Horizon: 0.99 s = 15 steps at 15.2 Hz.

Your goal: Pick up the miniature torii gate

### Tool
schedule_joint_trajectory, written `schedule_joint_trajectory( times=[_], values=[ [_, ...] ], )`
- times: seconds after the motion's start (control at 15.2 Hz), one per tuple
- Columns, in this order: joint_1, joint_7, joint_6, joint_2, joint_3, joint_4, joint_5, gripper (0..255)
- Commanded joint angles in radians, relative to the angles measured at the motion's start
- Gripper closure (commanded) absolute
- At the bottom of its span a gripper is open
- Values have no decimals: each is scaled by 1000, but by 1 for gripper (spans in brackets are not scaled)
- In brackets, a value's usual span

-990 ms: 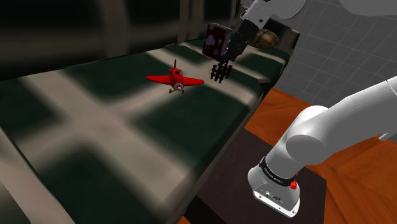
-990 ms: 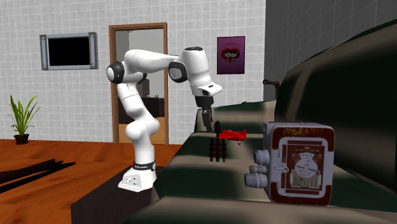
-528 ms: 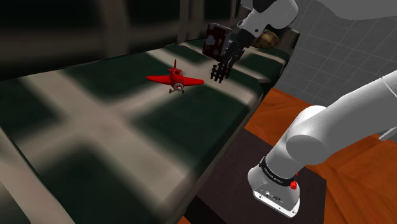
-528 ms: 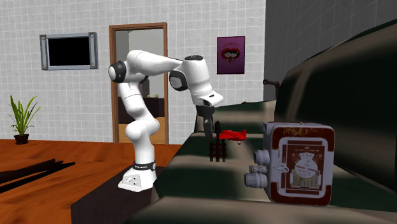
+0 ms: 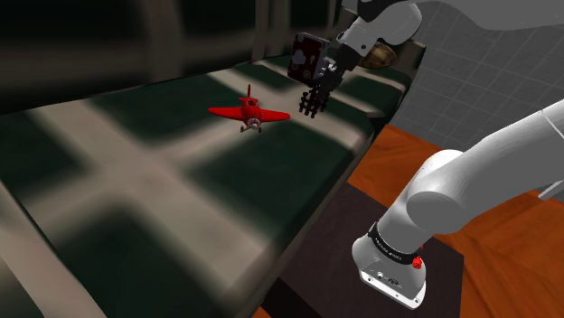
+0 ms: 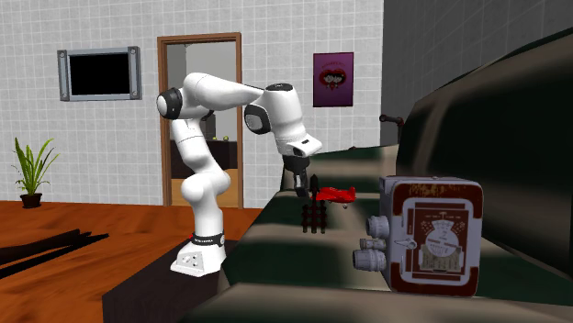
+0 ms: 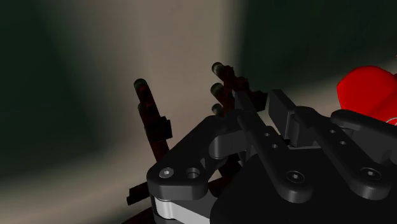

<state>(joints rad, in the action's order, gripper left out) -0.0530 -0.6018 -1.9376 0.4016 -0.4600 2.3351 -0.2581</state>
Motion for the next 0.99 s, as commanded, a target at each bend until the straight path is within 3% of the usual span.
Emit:
schedule_joint_trajectory(
  times=[0.0, 0.2, 0.92],
  values=[
    [0, 0, 0, 0, 0, 0, 0, 255],
    [1, -1, 0, -3, -1, -2, -1, 255],
    [1, 56, 137, 21, 15, -127, 14, 255]
  ],
)
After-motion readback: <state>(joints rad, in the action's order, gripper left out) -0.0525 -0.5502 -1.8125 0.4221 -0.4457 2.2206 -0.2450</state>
